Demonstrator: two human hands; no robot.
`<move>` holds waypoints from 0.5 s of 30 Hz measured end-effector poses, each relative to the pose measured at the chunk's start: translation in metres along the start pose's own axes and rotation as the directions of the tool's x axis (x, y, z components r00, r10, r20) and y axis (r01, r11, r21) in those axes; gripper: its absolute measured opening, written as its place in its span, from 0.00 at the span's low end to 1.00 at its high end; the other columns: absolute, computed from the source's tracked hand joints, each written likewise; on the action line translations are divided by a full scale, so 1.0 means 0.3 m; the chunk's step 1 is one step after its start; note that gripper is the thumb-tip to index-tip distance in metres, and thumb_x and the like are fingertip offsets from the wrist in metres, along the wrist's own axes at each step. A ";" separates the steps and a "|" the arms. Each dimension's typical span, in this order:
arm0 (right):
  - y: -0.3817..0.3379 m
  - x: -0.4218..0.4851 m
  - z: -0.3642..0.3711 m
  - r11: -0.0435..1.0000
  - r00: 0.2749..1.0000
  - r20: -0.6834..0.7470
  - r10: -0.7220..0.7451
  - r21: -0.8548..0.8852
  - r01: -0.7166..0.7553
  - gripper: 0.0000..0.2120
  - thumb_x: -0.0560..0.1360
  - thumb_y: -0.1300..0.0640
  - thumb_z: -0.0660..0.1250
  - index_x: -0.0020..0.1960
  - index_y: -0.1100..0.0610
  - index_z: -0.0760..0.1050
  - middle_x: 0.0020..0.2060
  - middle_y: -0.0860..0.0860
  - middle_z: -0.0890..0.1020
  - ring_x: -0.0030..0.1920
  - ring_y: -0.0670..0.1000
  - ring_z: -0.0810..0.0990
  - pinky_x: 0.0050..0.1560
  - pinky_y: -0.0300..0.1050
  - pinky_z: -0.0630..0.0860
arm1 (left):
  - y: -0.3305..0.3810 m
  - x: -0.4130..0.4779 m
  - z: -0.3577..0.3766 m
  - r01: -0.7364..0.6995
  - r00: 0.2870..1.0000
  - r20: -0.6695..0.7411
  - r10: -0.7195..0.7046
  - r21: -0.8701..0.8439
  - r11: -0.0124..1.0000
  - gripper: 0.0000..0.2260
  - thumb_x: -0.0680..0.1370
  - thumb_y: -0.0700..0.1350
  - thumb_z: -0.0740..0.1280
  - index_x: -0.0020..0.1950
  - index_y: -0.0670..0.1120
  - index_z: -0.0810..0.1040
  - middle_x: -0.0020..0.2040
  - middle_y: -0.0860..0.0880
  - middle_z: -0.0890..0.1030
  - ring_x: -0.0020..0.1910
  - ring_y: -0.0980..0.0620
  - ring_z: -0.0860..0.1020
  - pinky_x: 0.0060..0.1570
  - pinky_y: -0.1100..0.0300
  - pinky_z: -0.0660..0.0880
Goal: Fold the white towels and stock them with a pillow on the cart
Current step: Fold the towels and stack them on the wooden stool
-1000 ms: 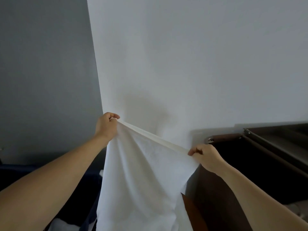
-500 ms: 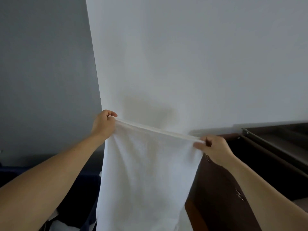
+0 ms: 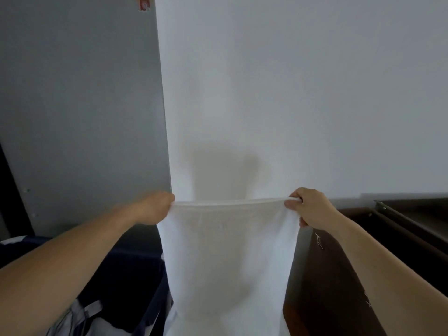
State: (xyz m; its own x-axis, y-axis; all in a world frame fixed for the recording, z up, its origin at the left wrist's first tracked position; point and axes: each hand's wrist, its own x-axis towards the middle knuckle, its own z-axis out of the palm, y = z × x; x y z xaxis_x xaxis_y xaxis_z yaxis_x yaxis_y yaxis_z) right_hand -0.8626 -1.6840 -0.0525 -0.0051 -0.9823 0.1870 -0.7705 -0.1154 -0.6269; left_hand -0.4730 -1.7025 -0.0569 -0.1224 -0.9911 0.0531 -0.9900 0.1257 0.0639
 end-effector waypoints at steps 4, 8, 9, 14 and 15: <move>0.002 0.019 0.033 0.940 0.990 -0.083 0.115 0.332 -0.081 0.04 0.81 0.58 0.64 0.51 0.58 0.72 0.31 0.58 0.84 0.33 0.61 0.85 0.41 0.57 0.83 | 0.023 -0.004 -0.001 0.049 0.966 -0.245 -0.077 -0.119 0.992 0.14 0.79 0.38 0.54 0.35 0.49 0.68 0.35 0.50 0.74 0.38 0.47 0.74 0.38 0.56 0.68; 0.017 0.041 0.034 0.875 0.968 -0.194 0.158 0.481 -0.046 0.02 0.81 0.60 0.64 0.50 0.58 0.72 0.34 0.59 0.84 0.34 0.60 0.85 0.47 0.62 0.83 | 0.053 -0.010 -0.003 -0.015 0.957 -0.285 -0.050 -0.219 0.976 0.10 0.79 0.39 0.54 0.39 0.46 0.70 0.39 0.46 0.76 0.41 0.43 0.76 0.42 0.50 0.73; 0.021 0.044 0.029 0.864 0.962 -0.218 0.166 0.502 -0.035 0.02 0.80 0.60 0.64 0.50 0.59 0.72 0.35 0.60 0.84 0.35 0.60 0.85 0.47 0.62 0.83 | 0.064 -0.014 -0.003 -0.044 0.966 -0.258 -0.021 -0.243 0.969 0.09 0.80 0.40 0.54 0.42 0.46 0.71 0.41 0.46 0.77 0.42 0.44 0.75 0.44 0.50 0.73; 0.036 0.036 0.004 0.856 0.946 -0.266 0.186 0.517 -0.023 0.02 0.80 0.61 0.64 0.49 0.58 0.72 0.38 0.60 0.83 0.35 0.59 0.86 0.47 0.59 0.83 | 0.098 -0.043 0.001 -0.128 0.991 -0.014 0.130 -0.306 0.943 0.09 0.80 0.52 0.57 0.42 0.49 0.65 0.40 0.48 0.70 0.38 0.51 0.67 0.40 0.55 0.66; 0.042 0.034 0.002 0.857 0.946 -0.265 0.189 0.515 -0.027 0.02 0.80 0.62 0.64 0.49 0.58 0.72 0.38 0.60 0.83 0.35 0.59 0.86 0.47 0.58 0.83 | 0.098 -0.047 0.006 -0.129 0.989 0.030 0.144 -0.294 0.947 0.11 0.80 0.55 0.58 0.44 0.49 0.65 0.41 0.49 0.70 0.38 0.51 0.68 0.40 0.55 0.67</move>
State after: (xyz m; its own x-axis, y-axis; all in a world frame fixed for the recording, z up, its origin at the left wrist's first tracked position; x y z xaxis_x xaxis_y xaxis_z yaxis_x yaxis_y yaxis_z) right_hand -0.8722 -1.6955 -0.0590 -0.3189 -0.9118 0.2587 -0.3316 -0.1484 -0.9317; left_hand -0.5004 -1.6849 -0.0576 -0.2654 -0.9636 0.0316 -0.9013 0.2597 0.3467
